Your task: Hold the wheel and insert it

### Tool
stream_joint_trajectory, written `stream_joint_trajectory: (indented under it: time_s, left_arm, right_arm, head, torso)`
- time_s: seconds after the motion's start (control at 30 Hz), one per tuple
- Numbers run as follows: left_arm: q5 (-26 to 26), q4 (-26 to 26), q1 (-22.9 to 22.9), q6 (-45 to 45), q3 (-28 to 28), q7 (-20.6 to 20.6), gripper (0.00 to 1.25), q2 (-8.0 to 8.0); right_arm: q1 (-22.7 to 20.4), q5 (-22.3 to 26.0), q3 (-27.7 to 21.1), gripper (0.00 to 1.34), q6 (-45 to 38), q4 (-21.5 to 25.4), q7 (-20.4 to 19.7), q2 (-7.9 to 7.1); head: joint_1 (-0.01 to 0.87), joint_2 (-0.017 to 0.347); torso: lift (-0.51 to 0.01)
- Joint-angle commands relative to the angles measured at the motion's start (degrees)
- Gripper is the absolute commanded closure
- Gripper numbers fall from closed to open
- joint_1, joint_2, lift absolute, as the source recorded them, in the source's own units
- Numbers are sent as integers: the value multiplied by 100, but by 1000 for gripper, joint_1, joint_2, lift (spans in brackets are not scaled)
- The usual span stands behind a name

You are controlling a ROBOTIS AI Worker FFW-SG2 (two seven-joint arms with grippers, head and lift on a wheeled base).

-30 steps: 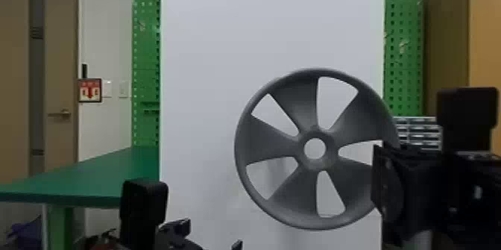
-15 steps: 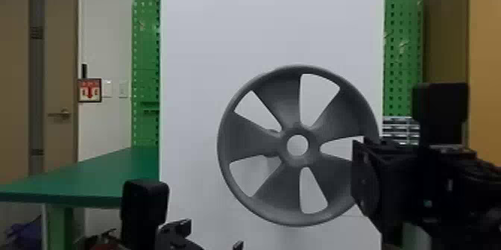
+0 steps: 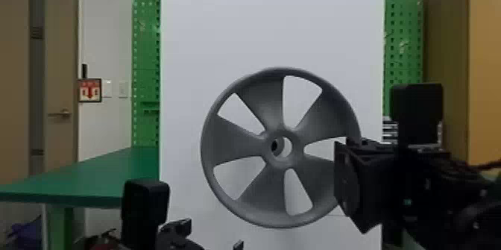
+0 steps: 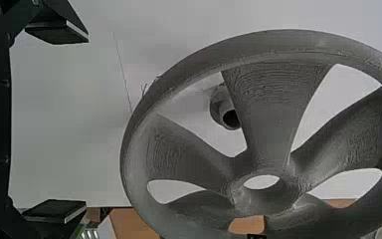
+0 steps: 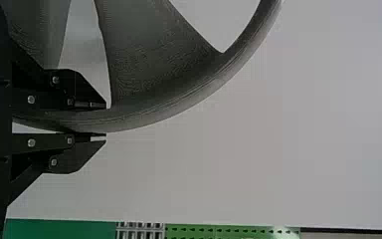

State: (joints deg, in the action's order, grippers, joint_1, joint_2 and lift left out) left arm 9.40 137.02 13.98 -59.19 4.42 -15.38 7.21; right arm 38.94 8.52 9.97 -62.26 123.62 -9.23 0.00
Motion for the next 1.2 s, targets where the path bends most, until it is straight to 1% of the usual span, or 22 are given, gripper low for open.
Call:
stream_joint_trajectory:
  time_s: [0.0, 0.5, 1.17]
  left_arm:
    - [0, 0, 0, -5, 6, 0, 107, 0]
    - [-9, 0, 0, 4, 6, 0, 107, 0]
    - [-9, 0, 0, 4, 6, 0, 107, 0]
  right_arm:
    - [26, 27, 76, 1184, 56, -40, -26, 5]
    - [52, 71, 163, 1185, 100, -93, -78, 5]
    - [35, 80, 146, 1185, 135, -128, -87, 5]
  head:
    - [6, 140]
    - [6, 140]
    - [6, 140]
  torso:
    - [-475]
    - [-475]
    - [-475]
